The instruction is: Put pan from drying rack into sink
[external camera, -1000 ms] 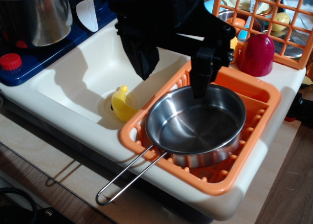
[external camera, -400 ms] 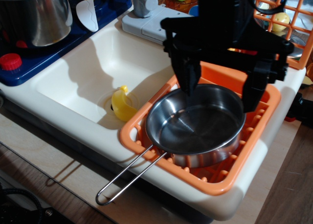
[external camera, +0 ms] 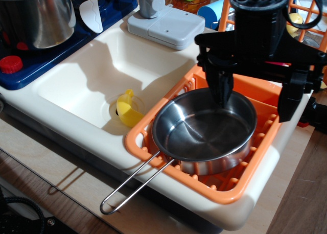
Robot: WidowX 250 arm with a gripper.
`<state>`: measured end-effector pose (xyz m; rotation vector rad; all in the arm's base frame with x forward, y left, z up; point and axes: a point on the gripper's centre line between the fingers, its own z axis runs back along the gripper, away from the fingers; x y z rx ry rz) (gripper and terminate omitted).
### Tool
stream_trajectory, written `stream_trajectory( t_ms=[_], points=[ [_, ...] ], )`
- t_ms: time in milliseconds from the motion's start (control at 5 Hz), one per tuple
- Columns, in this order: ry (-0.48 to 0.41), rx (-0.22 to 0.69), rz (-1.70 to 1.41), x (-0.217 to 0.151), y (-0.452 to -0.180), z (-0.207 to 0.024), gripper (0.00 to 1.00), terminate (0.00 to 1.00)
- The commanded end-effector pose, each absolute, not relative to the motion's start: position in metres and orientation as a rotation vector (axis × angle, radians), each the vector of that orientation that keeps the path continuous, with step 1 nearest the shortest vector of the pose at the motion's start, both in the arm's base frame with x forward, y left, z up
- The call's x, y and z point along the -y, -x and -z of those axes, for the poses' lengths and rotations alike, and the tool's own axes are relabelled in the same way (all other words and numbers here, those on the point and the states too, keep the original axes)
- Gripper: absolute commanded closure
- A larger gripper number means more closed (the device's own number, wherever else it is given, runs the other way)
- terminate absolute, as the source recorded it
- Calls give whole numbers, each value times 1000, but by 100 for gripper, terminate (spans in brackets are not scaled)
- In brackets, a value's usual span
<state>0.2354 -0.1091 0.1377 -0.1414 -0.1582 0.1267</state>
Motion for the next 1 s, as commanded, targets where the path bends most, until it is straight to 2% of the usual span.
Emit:
stream_trajectory(
  t_ms=[0, 400, 600, 800],
  points=[
    [153, 190, -150, 114, -232, -131, 0, 0],
    [167, 212, -149, 113, -223, -121, 0, 0],
    [160, 212, -156, 115, -224, -117, 100, 0],
    [156, 208, -156, 114, -224, -119, 100, 0]
  ],
)
